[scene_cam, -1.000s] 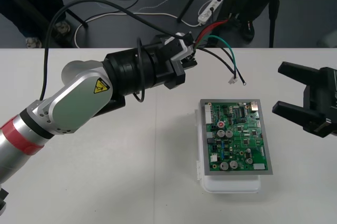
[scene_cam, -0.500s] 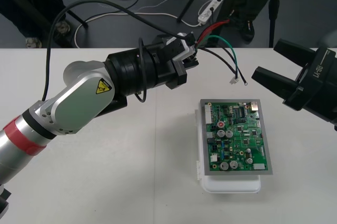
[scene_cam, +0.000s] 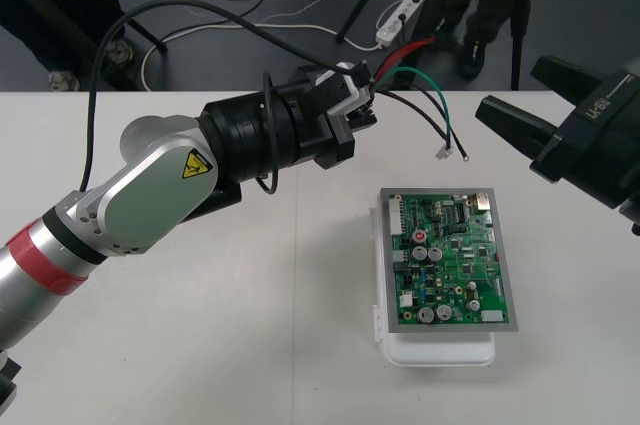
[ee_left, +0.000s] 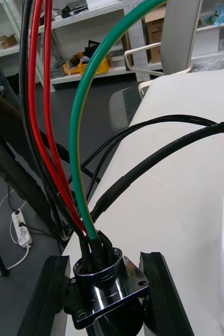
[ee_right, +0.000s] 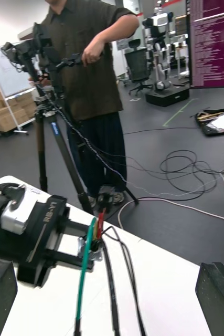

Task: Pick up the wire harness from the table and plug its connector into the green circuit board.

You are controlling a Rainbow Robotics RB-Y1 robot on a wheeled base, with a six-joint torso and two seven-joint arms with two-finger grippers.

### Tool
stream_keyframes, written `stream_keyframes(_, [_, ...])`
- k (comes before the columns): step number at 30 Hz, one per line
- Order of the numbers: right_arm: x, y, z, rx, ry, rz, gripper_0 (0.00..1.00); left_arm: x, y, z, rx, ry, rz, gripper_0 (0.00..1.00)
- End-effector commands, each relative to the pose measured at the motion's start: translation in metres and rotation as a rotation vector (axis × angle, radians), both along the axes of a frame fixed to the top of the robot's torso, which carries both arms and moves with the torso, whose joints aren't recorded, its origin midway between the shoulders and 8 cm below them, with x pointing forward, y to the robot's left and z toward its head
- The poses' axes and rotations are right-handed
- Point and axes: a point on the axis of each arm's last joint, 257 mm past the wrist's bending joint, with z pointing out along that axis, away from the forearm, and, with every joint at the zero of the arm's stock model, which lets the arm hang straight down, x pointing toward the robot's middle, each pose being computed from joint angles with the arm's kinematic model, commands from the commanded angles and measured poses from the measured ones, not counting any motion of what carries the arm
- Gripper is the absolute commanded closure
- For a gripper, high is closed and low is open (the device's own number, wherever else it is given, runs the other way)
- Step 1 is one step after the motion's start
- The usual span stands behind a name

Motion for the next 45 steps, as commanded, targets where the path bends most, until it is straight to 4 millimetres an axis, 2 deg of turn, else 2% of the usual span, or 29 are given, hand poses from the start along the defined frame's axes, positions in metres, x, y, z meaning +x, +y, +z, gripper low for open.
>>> stream_keyframes(1, [-0.001,0.032,0.017,0.068,0.023,0.049,0.0,-0.001,-0.015,0.028,-0.1,-0.01,0.002,1.0])
stream_keyframes(11, [0.006,0.043,0.011,0.1,0.051,0.03,0.0,0.0,-0.015,0.03,-0.102,-0.021,0.007,1.0])
stream_keyframes(18, [0.013,0.044,0.018,0.081,0.035,0.01,0.0,-0.002,-0.019,0.032,-0.116,-0.015,0.001,1.0])
stream_keyframes(26, [0.024,0.054,0.023,0.059,0.029,-0.01,0.0,-0.002,-0.018,0.033,-0.114,-0.017,0.003,1.0])
stream_keyframes(39, [0.039,0.058,0.018,0.042,0.032,-0.016,0.0,-0.004,-0.023,0.034,-0.122,-0.016,-0.004,1.0])
stream_keyframes(45, [0.04,0.058,0.017,0.043,0.037,-0.018,0.0,-0.005,-0.025,0.034,-0.123,-0.018,-0.006,1.0])
